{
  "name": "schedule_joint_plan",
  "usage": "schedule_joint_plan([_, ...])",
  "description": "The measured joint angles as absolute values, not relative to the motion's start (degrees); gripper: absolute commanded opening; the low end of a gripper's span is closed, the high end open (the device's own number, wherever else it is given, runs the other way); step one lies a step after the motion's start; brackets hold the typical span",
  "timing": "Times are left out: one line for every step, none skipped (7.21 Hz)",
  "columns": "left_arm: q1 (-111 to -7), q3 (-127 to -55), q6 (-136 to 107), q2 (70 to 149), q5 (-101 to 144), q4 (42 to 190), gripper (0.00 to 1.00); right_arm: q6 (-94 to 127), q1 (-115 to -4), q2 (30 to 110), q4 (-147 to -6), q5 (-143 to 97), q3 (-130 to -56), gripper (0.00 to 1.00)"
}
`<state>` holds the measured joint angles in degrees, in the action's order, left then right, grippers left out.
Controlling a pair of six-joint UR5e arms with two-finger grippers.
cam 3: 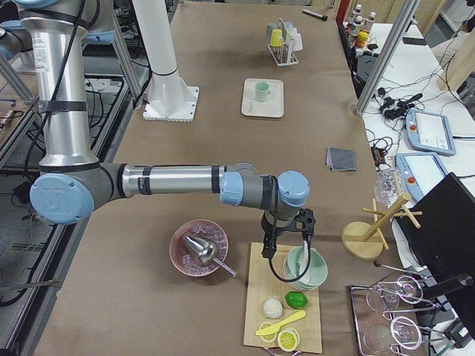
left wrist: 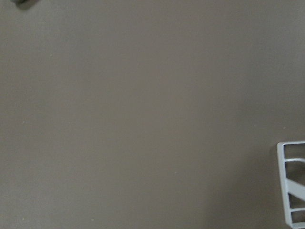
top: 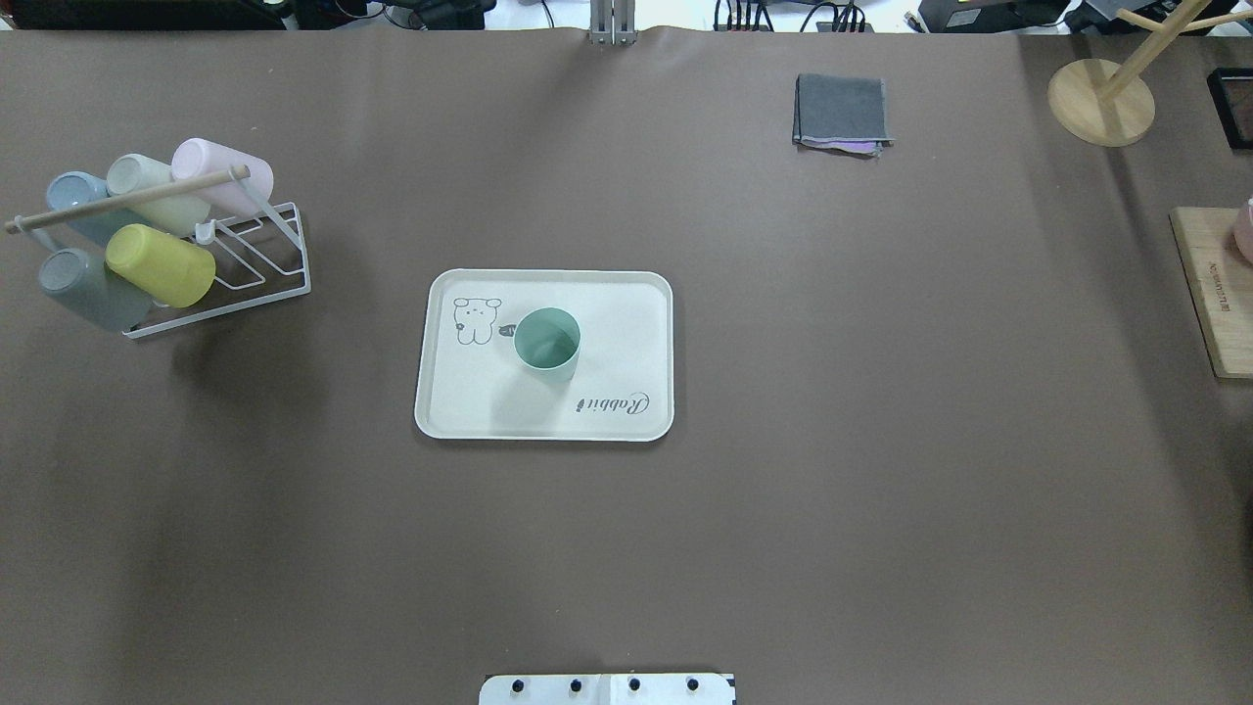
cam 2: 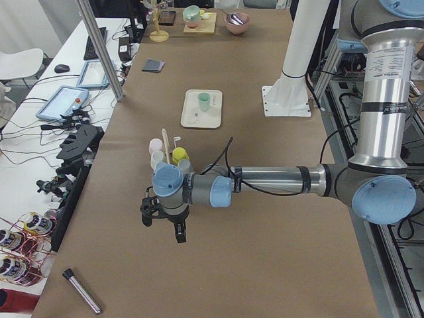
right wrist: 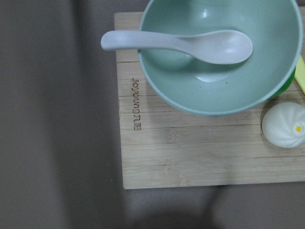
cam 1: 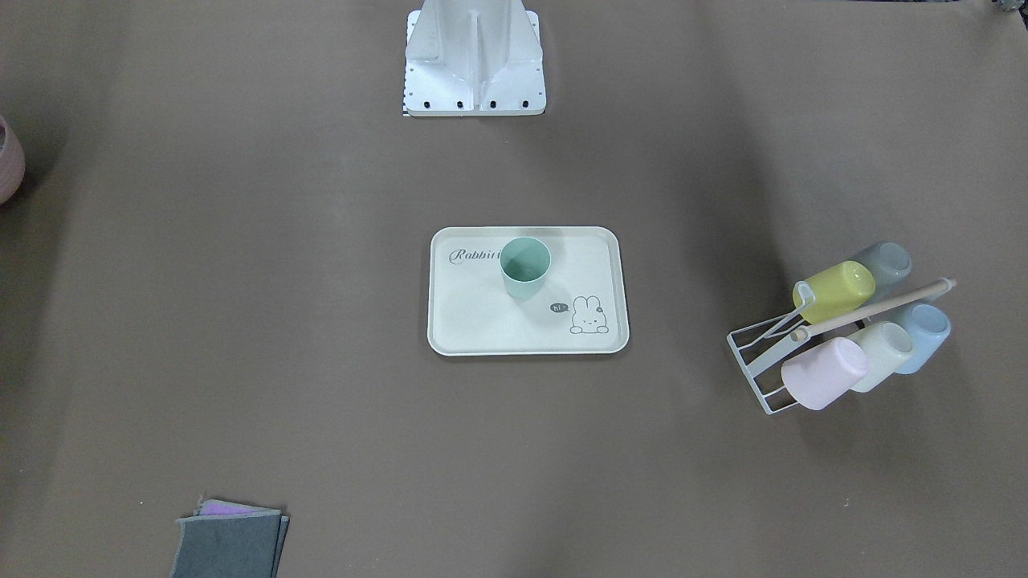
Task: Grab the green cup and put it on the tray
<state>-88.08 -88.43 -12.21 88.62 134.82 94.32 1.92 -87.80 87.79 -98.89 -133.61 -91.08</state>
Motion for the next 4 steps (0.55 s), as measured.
schedule_joint_plan([-88.15, -88.63, -8.92, 86.99, 134.82, 94.4, 0.98, 1.96, -87.8, 87.8, -98.78, -133.65, -91.1, 1.0])
schedule_joint_plan([-88.18, -88.92, -7.3, 86.29, 134.82, 94.43, 0.98, 1.97, -87.8, 87.83, -98.66, -133.67, -91.13, 1.0])
schedule_joint_plan([-88.18, -89.31, -6.72, 86.23, 134.81, 94.33, 0.98, 1.96, -87.8, 87.86, -98.58, -133.68, -91.14, 1.0])
schedule_joint_plan([-88.25, -89.67, -6.56, 86.45, 134.83, 94.16, 0.98, 1.94, -87.8, 87.88, -98.54, -133.68, -91.17, 1.0])
